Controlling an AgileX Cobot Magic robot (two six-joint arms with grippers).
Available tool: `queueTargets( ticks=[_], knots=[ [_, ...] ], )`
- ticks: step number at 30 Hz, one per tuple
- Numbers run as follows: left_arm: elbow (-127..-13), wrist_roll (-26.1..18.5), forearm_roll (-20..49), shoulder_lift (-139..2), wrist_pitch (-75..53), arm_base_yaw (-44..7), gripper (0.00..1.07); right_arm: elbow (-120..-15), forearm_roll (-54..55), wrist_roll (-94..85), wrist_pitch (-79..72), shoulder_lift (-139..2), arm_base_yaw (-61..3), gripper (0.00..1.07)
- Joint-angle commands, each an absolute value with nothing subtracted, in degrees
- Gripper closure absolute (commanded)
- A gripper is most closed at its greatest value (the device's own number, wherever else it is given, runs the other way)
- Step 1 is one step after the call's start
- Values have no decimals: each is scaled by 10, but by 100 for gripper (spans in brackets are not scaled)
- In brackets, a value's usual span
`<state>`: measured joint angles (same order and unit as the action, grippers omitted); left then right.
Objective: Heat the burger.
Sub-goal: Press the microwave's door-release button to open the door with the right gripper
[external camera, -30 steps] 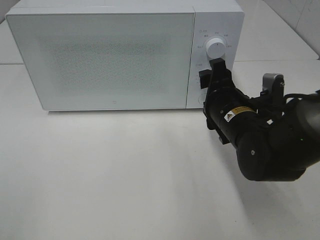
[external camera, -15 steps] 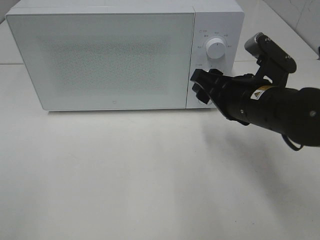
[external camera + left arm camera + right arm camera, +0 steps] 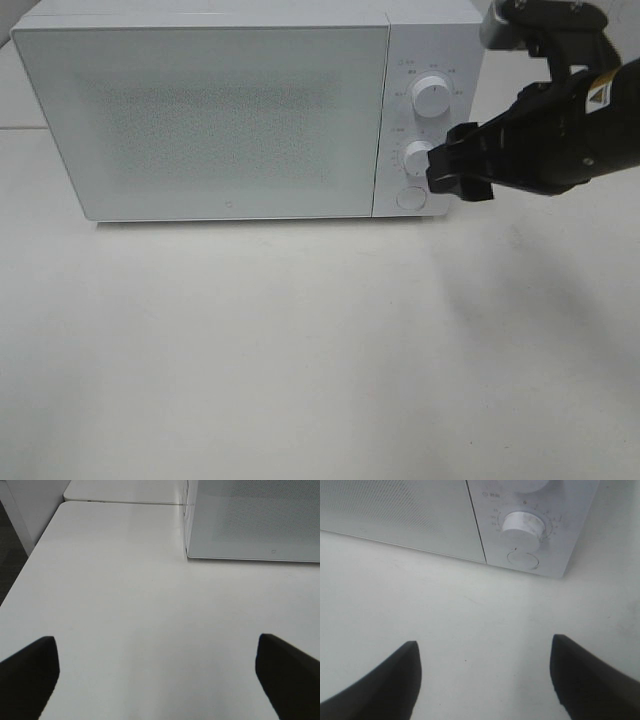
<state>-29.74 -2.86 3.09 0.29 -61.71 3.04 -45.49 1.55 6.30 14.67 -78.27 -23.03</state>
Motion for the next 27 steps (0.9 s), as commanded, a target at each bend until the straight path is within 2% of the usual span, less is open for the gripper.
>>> queueTargets(
  ticks=[1,3,15,27],
  knots=[
    [-296,-25,35,13,-612,29,6,-475,-17,54,203,-749,-227,34],
    [-296,-25,35,13,-612,29,6,-481,-34,51,233,-705,-227,29],
    [-296,-25,35,13,-612,29,6,-481,-40,39,379,-521,-227,31],
    [-296,-25,35,13,-612,29,6,-480,-46,15,473,-403,-227,31]
  ],
)
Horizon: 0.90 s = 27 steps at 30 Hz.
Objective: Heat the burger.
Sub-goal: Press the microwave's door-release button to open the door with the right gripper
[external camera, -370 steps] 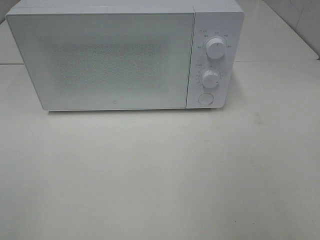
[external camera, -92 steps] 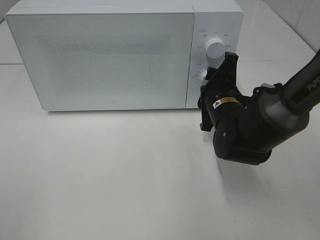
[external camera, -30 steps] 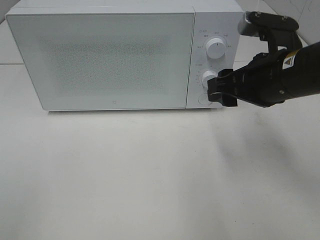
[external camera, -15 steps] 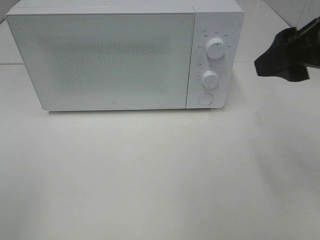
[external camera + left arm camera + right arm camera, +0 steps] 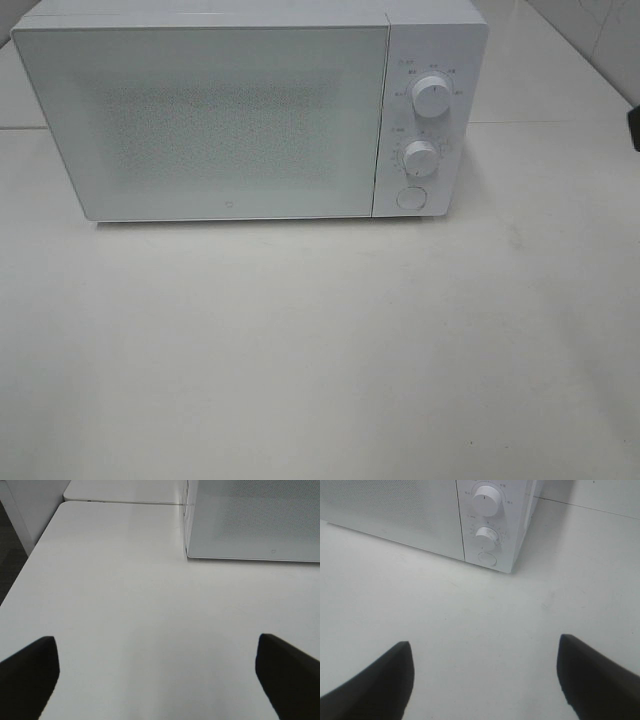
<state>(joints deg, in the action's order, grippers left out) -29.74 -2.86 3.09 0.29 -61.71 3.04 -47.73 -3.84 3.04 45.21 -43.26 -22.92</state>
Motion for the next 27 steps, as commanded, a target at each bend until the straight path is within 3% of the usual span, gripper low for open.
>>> queueTargets(
  ticks=[1,17,27],
  knots=[
    [-296,-25,35,13,-612,29,6,-477,-50,15,475,-391,-227,31],
    [-296,-25,35,13,-612,29,6,-388,-68,34,496,-183,-221,31],
    [-296,-25,35,13,-612,29,6,-347,-65,37,509,-85,-138,31]
  ],
)
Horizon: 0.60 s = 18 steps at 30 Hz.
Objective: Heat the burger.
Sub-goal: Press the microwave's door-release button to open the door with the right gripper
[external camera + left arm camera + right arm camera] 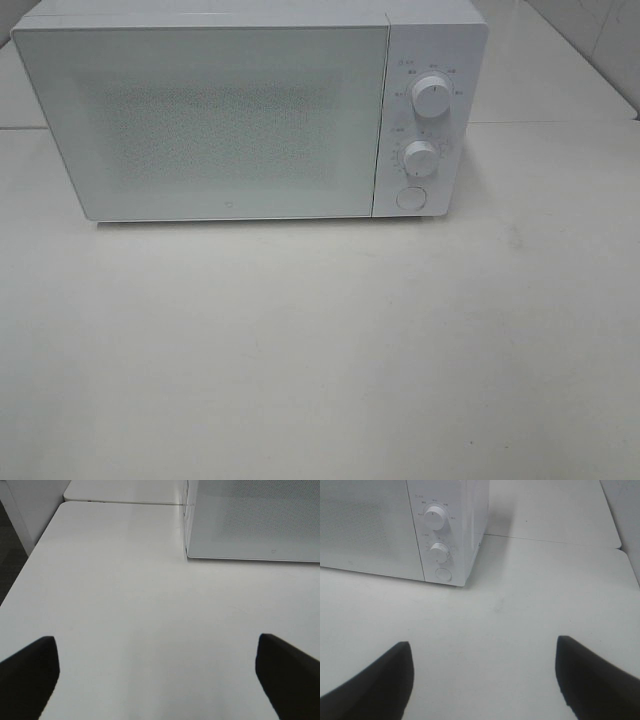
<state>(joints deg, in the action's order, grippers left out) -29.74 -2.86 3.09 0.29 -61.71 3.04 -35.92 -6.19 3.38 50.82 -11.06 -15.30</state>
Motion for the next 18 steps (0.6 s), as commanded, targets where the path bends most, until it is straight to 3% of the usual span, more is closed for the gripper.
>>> queueTargets(
  ticks=[1,18],
  knots=[
    [-296,-25,35,13,-612,29,6,-347,-65,37,509,-85,-138,31],
    [-296,-25,35,13,-612,29,6,-292,-46,41,567,18,-72,31]
  ],
)
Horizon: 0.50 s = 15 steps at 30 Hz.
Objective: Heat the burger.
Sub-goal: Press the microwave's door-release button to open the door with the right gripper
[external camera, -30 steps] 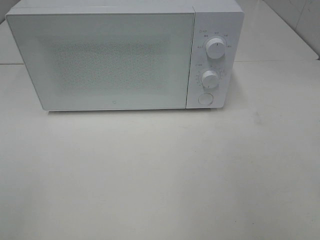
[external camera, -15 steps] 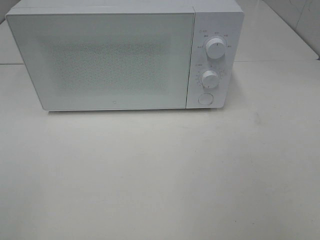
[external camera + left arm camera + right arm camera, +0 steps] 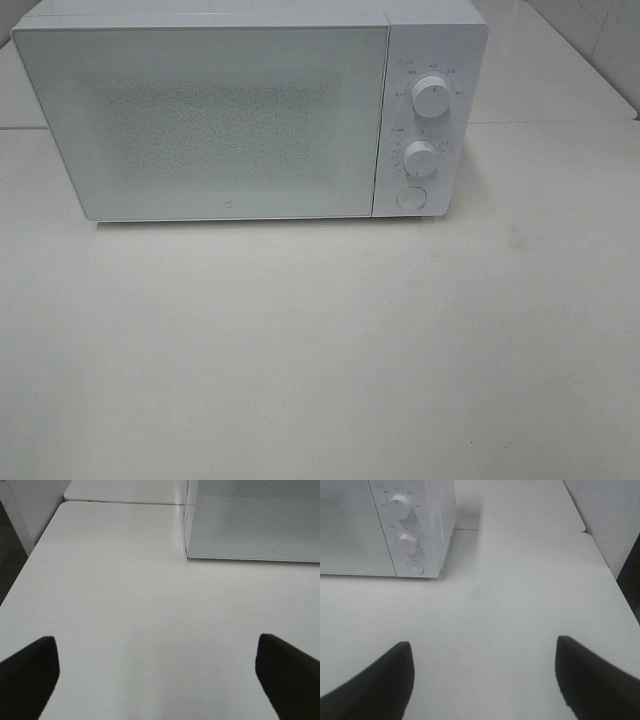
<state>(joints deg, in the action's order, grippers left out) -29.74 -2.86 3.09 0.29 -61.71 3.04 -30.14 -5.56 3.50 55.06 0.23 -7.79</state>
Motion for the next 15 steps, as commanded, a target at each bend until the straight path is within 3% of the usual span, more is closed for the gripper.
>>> queueTargets(
  ticks=[1,15],
  knots=[
    [-296,-25,35,13,-612,29,6,-288,-44,41,571,18,-72,31],
    [-296,-25,35,13,-612,29,6,-288,-45,41,571,18,-72,31]
  ],
)
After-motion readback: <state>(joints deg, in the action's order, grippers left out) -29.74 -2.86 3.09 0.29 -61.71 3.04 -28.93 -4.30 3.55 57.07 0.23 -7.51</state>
